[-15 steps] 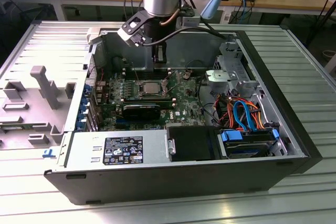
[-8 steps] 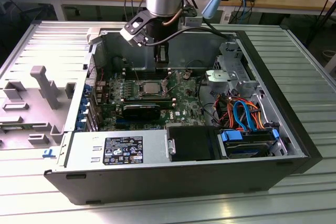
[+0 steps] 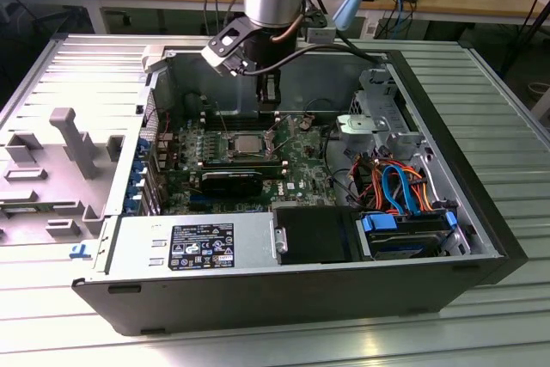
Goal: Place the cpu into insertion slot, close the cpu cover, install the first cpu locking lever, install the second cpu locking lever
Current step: 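Close the cpu cover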
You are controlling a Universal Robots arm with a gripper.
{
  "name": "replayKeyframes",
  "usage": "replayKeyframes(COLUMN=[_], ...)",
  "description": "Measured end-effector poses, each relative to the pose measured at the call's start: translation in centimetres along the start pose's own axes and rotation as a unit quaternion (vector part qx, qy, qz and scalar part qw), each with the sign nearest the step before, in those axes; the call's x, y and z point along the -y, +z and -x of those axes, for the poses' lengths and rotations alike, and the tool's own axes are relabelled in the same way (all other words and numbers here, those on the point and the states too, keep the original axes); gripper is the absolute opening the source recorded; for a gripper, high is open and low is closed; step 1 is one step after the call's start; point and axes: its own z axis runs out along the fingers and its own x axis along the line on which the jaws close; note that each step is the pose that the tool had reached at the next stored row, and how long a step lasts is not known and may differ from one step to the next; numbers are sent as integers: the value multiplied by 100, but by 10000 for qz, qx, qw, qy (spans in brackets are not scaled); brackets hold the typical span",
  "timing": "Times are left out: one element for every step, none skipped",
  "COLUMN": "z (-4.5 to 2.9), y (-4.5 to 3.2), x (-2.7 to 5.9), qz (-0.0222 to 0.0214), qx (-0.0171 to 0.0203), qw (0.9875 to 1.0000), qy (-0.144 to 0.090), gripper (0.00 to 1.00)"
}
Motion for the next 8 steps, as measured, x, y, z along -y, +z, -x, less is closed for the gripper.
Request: replayKeyframes(z=[0,0,0,0,1,1,1,1], y=[0,0,0,0,0,-1,-1,-1], x=[-5,-10,-17,-21,-28,-34,-44,-52], qz=[0,0,0,0,0,0,0,0], qx=[0,0,0,0,0,0,0,0], qw=[10000,10000,10000,10000,10000,10000,10000,10000], qy=[0,0,0,0,0,0,1,0], gripper=[11,11,11,11,11,11,11,11])
